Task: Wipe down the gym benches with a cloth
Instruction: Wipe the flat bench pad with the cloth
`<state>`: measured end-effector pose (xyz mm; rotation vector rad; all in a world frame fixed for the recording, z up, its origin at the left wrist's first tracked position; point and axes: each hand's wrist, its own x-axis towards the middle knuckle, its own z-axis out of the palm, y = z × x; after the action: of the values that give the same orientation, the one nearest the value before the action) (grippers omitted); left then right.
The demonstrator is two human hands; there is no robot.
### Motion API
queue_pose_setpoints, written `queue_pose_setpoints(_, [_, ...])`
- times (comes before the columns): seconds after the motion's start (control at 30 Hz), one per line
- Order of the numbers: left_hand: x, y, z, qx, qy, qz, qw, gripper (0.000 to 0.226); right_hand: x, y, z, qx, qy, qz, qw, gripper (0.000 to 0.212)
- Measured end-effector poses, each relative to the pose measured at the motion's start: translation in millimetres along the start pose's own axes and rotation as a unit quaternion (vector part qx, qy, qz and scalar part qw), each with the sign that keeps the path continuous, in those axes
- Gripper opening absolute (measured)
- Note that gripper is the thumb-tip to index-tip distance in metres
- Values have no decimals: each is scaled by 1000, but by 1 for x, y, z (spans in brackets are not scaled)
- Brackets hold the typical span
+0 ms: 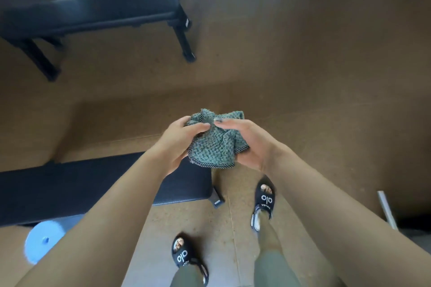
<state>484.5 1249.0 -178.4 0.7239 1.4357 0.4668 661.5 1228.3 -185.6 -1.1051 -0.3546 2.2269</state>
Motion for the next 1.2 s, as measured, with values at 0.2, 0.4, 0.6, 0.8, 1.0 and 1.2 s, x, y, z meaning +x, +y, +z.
queue_pose_setpoints(0.2, [33, 57, 84, -24, 36, 5, 999, 21, -6, -98, -63, -53, 79, 19, 995, 31])
queue_pose_setpoints(0.4, [65, 122, 117, -48, 102, 36, 993, 18, 15, -172, -84, -76, 118, 18, 990, 30])
queue_pose_setpoints(0.6, [115, 179, 88, 1, 182, 83, 980, 21, 71, -236, -61, -71, 115, 41, 990, 24])
queue_pose_setpoints(0.8, [205, 242, 52, 61, 201, 88, 974, 25, 161, -318, -52, -93, 137, 52, 985, 23])
queue_pose_setpoints(1.0, [306, 322, 4, 62, 220, 82, 970, 24, 272, -416, -31, -119, 137, 66, 981, 24])
queue_pose_setpoints(1.2, [380, 410, -42, 70, 237, 86, 965, 28, 355, -502, -5, -78, 109, 94, 986, 25])
